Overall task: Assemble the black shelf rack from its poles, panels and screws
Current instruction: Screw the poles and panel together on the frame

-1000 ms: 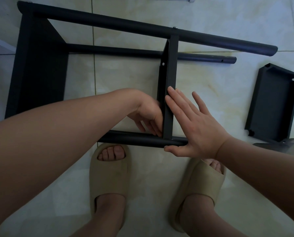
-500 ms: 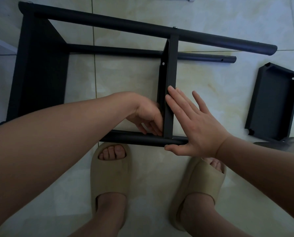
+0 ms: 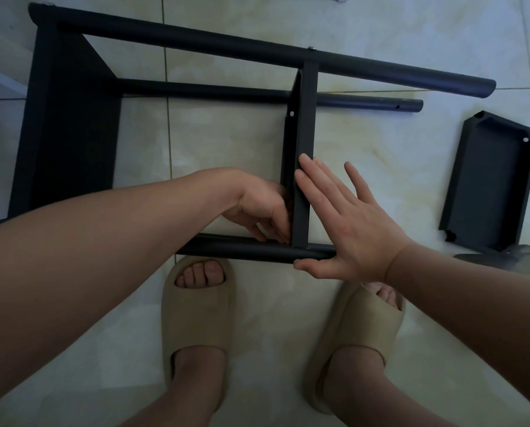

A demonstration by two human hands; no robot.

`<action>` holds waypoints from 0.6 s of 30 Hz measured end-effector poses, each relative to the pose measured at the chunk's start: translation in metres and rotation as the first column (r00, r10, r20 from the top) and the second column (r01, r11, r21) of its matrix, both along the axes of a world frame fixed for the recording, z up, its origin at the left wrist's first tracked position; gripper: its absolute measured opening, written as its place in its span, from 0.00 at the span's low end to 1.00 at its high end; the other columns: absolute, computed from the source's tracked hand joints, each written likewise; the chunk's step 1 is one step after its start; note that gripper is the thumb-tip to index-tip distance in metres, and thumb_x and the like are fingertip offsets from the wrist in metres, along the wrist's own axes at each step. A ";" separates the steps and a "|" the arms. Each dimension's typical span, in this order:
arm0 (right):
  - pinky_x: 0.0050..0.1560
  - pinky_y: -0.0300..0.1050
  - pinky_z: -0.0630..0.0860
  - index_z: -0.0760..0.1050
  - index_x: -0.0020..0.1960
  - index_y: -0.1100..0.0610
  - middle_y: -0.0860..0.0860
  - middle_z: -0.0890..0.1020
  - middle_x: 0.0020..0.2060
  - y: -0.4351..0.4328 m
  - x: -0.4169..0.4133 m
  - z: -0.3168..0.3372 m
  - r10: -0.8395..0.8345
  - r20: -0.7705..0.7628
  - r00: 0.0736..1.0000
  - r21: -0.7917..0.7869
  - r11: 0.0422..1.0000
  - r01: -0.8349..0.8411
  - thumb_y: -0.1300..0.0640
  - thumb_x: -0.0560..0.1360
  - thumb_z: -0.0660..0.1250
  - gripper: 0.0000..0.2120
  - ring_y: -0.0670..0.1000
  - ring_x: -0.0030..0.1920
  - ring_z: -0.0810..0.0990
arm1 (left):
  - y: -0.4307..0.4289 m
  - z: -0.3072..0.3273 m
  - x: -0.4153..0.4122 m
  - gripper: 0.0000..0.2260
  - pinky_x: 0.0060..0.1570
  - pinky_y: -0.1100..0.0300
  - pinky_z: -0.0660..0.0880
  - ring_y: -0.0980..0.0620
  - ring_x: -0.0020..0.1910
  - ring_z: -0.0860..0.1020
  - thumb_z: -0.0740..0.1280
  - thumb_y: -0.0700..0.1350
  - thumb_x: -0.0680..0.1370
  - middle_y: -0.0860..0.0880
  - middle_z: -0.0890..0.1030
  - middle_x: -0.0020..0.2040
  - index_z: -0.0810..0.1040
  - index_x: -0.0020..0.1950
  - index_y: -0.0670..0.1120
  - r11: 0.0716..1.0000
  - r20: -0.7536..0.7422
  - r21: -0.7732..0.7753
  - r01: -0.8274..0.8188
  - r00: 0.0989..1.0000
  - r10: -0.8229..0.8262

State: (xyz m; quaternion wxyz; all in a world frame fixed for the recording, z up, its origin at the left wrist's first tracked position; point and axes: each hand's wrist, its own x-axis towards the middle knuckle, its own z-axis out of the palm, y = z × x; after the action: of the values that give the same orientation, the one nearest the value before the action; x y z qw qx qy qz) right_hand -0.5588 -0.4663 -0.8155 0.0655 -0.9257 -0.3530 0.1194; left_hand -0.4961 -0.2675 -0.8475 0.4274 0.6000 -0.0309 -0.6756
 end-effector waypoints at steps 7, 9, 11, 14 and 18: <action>0.79 0.67 0.50 0.48 0.83 0.62 0.57 0.47 0.82 0.000 0.000 0.001 0.004 -0.001 1.000 -0.038 0.999 -0.004 0.25 0.72 0.56 0.54 0.56 0.82 0.48 | 0.003 -0.002 -0.006 0.11 0.66 0.44 0.75 0.44 0.56 0.82 0.67 0.30 0.76 0.44 0.83 0.50 0.80 0.56 0.40 0.996 0.027 -0.064 -0.063 0.998 0.064; 0.79 0.67 0.49 0.48 0.83 0.62 0.57 0.47 0.82 0.001 0.000 0.001 0.002 -0.004 1.000 -0.034 0.999 -0.002 0.25 0.72 0.56 0.54 0.56 0.82 0.48 | 0.004 -0.002 -0.003 0.11 0.65 0.45 0.76 0.44 0.57 0.82 0.67 0.31 0.76 0.44 0.84 0.51 0.80 0.56 0.41 0.997 0.013 -0.059 -0.045 0.999 0.046; 0.79 0.67 0.49 0.49 0.83 0.62 0.57 0.47 0.82 0.001 0.000 0.001 0.002 -0.004 1.000 -0.028 1.000 -0.002 0.26 0.72 0.56 0.54 0.56 0.82 0.48 | 0.005 -0.001 0.002 0.12 0.62 0.47 0.77 0.48 0.58 0.83 0.69 0.33 0.77 0.46 0.85 0.54 0.80 0.58 0.43 0.999 -0.013 -0.047 0.012 1.000 -0.012; 0.79 0.66 0.49 0.48 0.83 0.62 0.57 0.47 0.82 0.001 0.001 0.000 0.006 0.000 1.000 -0.020 1.000 -0.006 0.25 0.72 0.56 0.54 0.56 0.82 0.48 | 0.006 0.001 0.009 0.13 0.62 0.49 0.76 0.50 0.58 0.83 0.69 0.37 0.77 0.47 0.85 0.58 0.80 0.62 0.44 0.995 -0.046 -0.028 0.093 0.994 -0.095; 0.79 0.66 0.50 0.48 0.83 0.61 0.57 0.47 0.82 0.000 0.000 -0.001 0.003 0.008 1.000 -0.015 1.000 -0.003 0.26 0.72 0.56 0.54 0.56 0.82 0.49 | 0.003 0.001 0.007 0.10 0.60 0.51 0.76 0.52 0.56 0.83 0.69 0.37 0.78 0.47 0.85 0.56 0.81 0.58 0.46 0.995 -0.024 -0.001 0.099 0.995 -0.099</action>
State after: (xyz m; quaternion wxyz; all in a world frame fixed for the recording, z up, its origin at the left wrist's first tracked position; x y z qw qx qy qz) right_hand -0.5583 -0.4662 -0.8160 0.0571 -0.9260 -0.3539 0.1183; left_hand -0.4887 -0.2644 -0.8465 0.3937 0.5895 -0.0553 -0.7031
